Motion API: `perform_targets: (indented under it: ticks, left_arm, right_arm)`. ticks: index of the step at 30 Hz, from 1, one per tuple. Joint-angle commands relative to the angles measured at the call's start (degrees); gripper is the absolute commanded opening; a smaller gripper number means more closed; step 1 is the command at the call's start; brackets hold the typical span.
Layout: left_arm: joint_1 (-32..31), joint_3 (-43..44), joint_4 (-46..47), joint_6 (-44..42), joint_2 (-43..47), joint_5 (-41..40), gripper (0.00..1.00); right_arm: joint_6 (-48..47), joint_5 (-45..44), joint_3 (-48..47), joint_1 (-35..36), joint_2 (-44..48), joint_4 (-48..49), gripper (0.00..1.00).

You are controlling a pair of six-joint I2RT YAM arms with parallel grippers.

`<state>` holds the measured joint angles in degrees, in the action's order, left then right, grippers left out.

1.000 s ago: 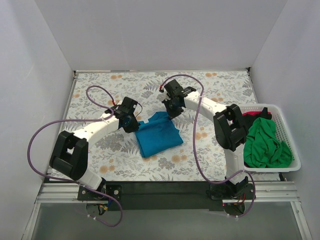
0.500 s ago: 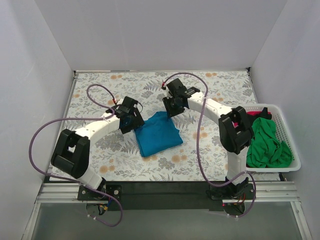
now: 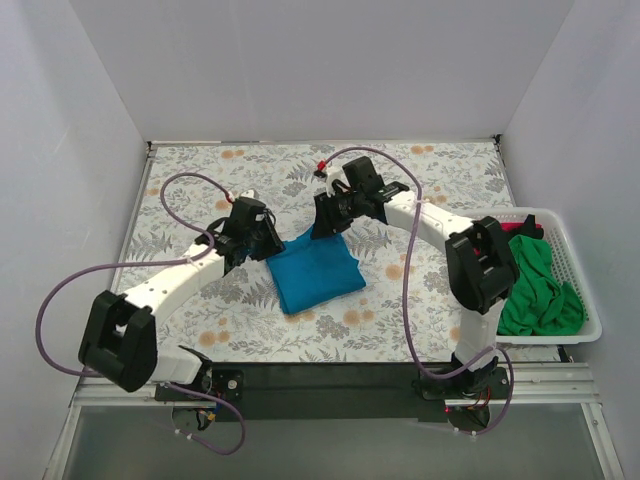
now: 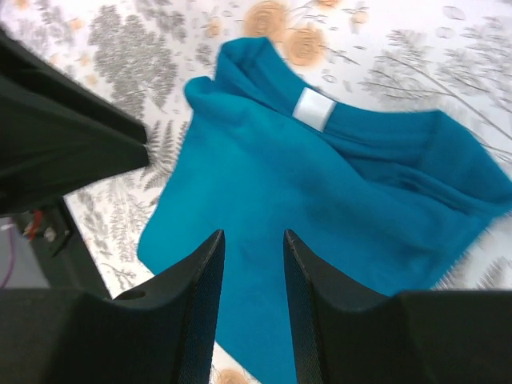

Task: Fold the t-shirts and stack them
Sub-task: Fold the tshirt

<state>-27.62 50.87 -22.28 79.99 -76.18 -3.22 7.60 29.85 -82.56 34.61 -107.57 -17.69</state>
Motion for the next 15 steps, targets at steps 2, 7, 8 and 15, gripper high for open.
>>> perform_targets:
  ticks: [2, 7, 8, 15]
  left_arm:
    - [0.81, -0.16, 6.72, -1.24, -7.28, 2.26, 0.17]
    - [5.28, 2.91, 10.85, -0.89, -15.91, 3.14, 0.15]
    - [5.90, 3.35, 11.12, -0.80, -17.23, 3.14, 0.15]
    - [9.33, 5.46, 12.97, -1.23, -27.26, 7.53, 0.14]
  right_arm:
    - [2.33, 14.36, 0.48, -2.08, -6.49, 11.18, 0.42]
    - [5.49, 17.88, -2.33, -6.13, -13.53, 15.23, 0.42]
    - [5.94, 18.23, -3.21, -7.70, -15.72, 15.58, 0.42]
    - [11.73, 20.78, -3.31, -13.86, -21.28, 21.73, 0.42]
